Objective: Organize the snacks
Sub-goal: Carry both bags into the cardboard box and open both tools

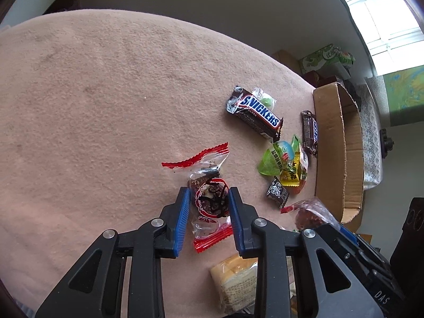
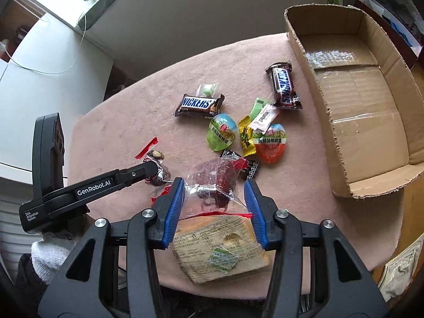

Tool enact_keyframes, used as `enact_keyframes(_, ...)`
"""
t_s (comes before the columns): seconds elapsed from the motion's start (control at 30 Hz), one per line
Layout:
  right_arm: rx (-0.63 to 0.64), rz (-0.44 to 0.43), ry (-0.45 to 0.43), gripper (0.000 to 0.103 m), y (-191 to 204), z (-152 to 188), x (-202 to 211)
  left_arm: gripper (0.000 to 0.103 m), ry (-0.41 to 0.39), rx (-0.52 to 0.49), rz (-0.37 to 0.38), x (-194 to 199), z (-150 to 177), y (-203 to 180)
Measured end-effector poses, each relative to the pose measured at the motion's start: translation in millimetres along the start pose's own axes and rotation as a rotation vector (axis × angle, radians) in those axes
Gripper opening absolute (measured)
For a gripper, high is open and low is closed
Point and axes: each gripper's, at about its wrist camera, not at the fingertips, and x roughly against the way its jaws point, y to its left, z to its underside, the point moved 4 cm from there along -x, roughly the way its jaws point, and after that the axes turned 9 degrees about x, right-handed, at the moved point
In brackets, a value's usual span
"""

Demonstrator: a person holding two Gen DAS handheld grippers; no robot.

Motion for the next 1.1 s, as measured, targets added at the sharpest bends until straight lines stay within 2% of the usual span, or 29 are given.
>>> enact_keyframes(0.27, -0.024, 0.052, -0.086, 0.049, -27, -15, 40, 0.028, -0.021, -0.043, 0.034, 18, -4, -30)
enact_keyframes(0.63, -0.12, 0.149, -0.161, 0.049, -103, -23, 84, 0.028, 0.007, -0.206, 0.095, 8, 7, -126)
enact_keyframes(0.9, -0.151, 0.229, -0.17, 0.049, -158, -22, 94, 0.028, 0.022, -0.378, 0.083, -17, 21, -199)
enact_keyframes(1.1, -0.151, 0.271, -0.17, 0.049, -183, -22, 93, 0.028, 0.025, -0.481, 0.05, -38, 25, -237)
